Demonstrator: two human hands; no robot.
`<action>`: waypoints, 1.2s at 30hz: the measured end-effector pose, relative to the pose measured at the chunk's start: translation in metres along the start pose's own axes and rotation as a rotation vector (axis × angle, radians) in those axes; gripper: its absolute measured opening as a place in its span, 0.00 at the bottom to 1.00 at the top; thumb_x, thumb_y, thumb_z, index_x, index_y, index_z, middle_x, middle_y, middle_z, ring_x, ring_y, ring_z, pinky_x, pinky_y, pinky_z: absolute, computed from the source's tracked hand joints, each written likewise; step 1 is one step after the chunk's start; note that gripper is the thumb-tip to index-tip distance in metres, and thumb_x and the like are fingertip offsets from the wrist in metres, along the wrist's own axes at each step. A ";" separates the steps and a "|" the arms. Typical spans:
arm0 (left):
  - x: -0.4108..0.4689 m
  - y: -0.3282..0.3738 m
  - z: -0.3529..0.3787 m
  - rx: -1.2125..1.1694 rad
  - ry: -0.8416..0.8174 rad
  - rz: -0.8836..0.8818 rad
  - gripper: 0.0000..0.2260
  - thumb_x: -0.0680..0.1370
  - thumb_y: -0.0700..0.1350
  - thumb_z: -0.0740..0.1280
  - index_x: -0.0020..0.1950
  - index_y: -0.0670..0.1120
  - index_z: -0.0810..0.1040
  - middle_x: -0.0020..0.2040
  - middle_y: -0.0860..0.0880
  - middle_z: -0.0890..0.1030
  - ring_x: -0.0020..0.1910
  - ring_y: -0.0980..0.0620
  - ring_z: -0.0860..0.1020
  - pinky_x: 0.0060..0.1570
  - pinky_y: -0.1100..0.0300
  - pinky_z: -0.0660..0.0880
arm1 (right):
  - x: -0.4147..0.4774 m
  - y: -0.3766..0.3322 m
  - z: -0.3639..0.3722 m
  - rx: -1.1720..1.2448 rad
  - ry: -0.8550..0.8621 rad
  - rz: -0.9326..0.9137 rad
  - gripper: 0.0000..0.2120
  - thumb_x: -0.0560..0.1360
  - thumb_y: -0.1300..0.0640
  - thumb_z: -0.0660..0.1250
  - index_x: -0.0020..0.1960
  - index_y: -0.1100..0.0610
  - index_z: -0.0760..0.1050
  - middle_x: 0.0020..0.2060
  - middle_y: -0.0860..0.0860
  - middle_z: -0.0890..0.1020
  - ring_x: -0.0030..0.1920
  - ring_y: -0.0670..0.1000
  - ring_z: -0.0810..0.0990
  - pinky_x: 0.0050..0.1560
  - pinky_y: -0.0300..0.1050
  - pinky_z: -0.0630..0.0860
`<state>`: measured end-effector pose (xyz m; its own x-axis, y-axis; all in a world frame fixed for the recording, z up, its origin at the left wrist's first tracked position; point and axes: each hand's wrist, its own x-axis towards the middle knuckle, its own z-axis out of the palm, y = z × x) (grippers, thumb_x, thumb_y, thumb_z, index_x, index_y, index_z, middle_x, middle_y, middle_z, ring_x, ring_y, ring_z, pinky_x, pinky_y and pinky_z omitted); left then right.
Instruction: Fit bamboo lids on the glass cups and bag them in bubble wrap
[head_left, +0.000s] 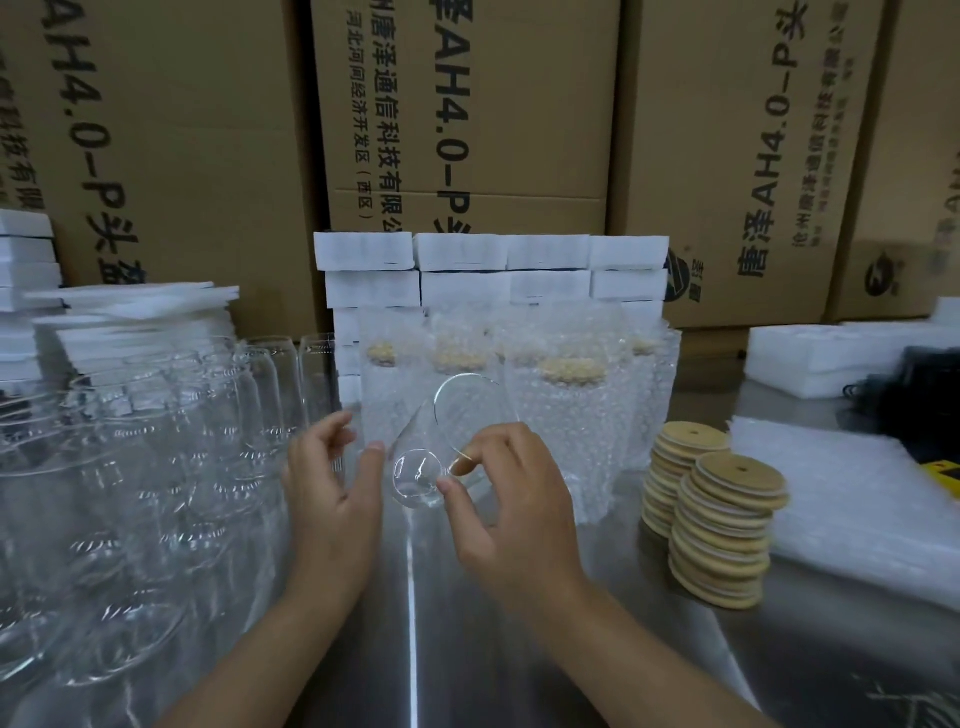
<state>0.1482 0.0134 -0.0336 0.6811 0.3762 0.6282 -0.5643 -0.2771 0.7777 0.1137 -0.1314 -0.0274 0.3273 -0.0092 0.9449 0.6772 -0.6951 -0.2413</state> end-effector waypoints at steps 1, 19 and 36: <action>-0.004 -0.006 0.006 -0.045 -0.053 -0.110 0.15 0.75 0.53 0.66 0.60 0.55 0.70 0.57 0.54 0.74 0.60 0.50 0.73 0.54 0.63 0.70 | 0.000 0.000 0.000 0.011 0.017 -0.009 0.05 0.70 0.56 0.67 0.41 0.58 0.75 0.42 0.48 0.75 0.41 0.51 0.76 0.40 0.49 0.75; -0.003 -0.006 0.011 -0.553 -0.533 -0.916 0.32 0.76 0.63 0.59 0.71 0.42 0.70 0.62 0.32 0.77 0.61 0.35 0.77 0.52 0.49 0.77 | 0.000 0.002 -0.006 0.245 -0.053 0.193 0.25 0.73 0.39 0.62 0.66 0.42 0.60 0.70 0.38 0.58 0.59 0.45 0.74 0.50 0.26 0.68; 0.001 -0.020 0.009 -0.733 -0.585 -0.849 0.30 0.69 0.62 0.68 0.63 0.45 0.73 0.51 0.40 0.83 0.45 0.46 0.84 0.36 0.56 0.81 | 0.000 0.002 -0.013 0.187 -0.330 0.255 0.40 0.60 0.31 0.72 0.66 0.45 0.65 0.58 0.31 0.67 0.55 0.29 0.67 0.52 0.25 0.66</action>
<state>0.1644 0.0114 -0.0486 0.9529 -0.3031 0.0015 0.1522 0.4829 0.8623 0.1065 -0.1426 -0.0247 0.6710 0.0869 0.7363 0.6451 -0.5580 -0.5220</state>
